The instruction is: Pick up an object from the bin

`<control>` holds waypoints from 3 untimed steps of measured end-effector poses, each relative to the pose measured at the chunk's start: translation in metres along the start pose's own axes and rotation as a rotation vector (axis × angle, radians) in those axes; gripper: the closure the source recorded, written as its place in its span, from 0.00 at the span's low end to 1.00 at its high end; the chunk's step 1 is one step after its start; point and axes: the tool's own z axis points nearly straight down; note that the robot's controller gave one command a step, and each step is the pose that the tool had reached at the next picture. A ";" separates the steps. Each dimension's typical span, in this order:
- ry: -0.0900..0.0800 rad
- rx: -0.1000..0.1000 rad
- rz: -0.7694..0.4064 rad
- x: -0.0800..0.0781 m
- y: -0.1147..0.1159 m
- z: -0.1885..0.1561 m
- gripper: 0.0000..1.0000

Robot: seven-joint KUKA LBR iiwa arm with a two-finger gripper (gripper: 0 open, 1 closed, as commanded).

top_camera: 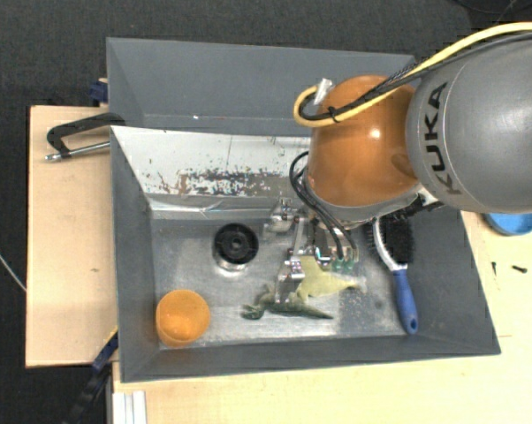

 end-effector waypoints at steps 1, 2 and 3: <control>-0.013 -0.001 0.077 -0.012 -0.016 0.127 0.00; -0.017 -0.004 0.075 -0.013 -0.014 0.124 1.00; -0.021 0.001 -0.162 -0.028 -0.051 -0.027 1.00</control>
Offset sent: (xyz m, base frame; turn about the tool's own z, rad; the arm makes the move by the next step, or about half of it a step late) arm 0.0090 -0.0156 -0.1277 0.0753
